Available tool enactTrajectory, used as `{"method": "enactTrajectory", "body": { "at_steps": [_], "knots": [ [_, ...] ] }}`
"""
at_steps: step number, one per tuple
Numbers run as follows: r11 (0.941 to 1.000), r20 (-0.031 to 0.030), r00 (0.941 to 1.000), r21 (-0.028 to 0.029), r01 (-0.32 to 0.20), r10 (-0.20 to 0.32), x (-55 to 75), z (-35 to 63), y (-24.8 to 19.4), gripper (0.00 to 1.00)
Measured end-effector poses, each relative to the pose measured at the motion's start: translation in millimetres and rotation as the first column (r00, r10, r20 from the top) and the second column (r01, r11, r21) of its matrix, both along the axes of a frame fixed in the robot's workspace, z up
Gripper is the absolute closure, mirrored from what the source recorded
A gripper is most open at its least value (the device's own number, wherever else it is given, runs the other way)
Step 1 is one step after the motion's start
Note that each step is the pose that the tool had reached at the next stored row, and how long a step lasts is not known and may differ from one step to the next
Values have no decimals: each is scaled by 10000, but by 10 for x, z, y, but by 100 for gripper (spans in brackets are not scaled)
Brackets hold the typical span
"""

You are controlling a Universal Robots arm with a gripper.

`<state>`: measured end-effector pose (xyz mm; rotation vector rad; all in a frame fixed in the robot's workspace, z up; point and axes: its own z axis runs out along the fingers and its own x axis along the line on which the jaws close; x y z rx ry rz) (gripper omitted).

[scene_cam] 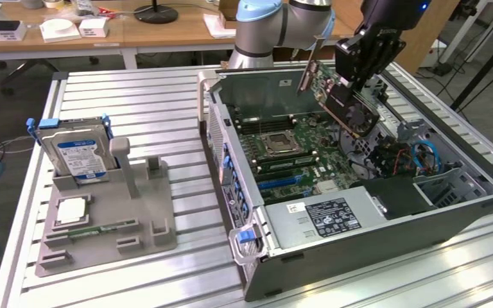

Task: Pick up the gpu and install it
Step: 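Insert the gpu into the slot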

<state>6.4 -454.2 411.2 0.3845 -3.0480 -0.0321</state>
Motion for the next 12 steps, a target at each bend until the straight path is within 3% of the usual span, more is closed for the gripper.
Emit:
{"method": "enactTrajectory", "body": {
  "at_steps": [12],
  "knots": [
    [9994,0,9994,-1,-342,342,-1,-1,0,74]
  ]
}}
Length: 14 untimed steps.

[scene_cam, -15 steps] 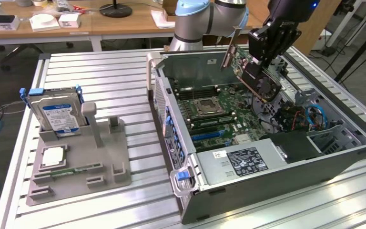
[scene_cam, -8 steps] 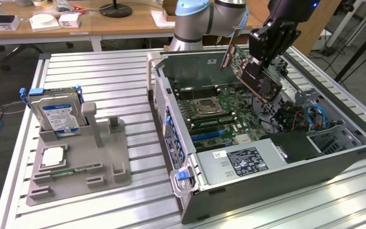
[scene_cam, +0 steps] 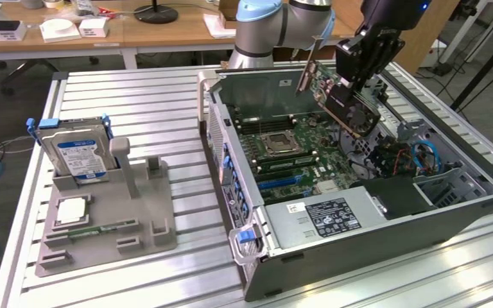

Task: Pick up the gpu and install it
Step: 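Insert the gpu into the slot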

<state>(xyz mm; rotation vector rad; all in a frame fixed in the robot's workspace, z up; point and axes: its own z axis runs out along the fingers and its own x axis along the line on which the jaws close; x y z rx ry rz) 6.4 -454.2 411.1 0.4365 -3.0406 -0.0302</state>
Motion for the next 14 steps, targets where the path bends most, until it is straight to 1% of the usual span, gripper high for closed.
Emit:
{"method": "enactTrajectory", "body": {
  "at_steps": [14],
  "knots": [
    [9993,0,9993,0,-379,379,0,-1,0,74]
  ]
}}
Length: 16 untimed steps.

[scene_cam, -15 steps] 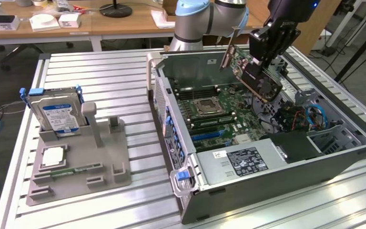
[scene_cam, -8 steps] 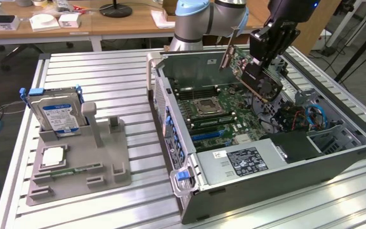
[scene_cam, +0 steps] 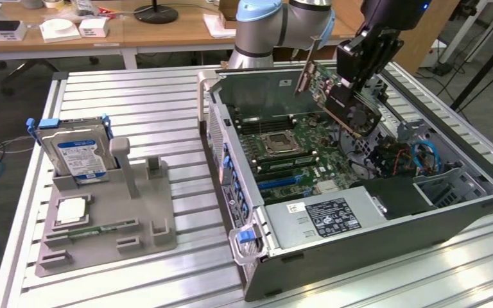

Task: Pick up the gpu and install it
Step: 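Insert the gpu into the slot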

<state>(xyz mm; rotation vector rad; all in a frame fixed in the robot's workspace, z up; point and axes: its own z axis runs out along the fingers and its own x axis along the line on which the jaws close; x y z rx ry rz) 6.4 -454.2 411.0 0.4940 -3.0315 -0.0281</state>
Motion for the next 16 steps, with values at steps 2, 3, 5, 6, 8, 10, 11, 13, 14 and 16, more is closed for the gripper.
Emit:
{"method": "enactTrajectory", "body": {
  "at_steps": [2,3,5,6,8,10,11,13,14,16],
  "knots": [
    [10000,0,10000,0,-53,53,0,0,0,74],
    [10000,0,10000,0,-78,78,0,0,0,74],
    [9999,0,9999,0,-130,130,0,0,0,74],
    [9999,0,9999,0,-155,155,0,0,0,74],
    [9998,0,9998,0,-203,203,0,-1,0,74],
    [9997,0,9997,1,-249,249,0,-1,0,74],
    [9996,0,9996,0,-276,276,0,-1,0,74],
    [9994,0,9994,0,-334,334,0,-1,0,74],
    [9993,0,9993,0,-365,365,0,-1,0,74],
    [9991,1,9991,1,-426,426,0,-2,0,74]
  ]
}}
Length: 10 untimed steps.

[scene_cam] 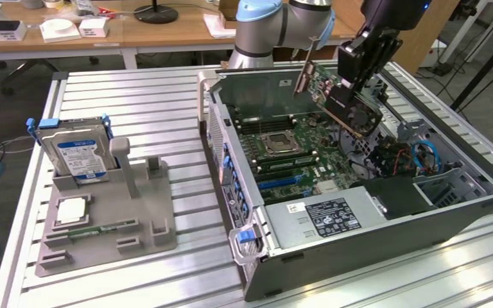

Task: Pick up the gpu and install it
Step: 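Insert the gpu into the slot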

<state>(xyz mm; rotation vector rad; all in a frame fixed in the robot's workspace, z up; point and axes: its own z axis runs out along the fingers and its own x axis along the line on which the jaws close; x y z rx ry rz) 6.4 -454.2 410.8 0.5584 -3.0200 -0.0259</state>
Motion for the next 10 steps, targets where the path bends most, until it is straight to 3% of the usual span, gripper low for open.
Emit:
{"method": "enactTrajectory", "body": {
  "at_steps": [10],
  "knots": [
    [9992,0,9992,-1,-389,389,0,-1,0,74]
  ]
}}
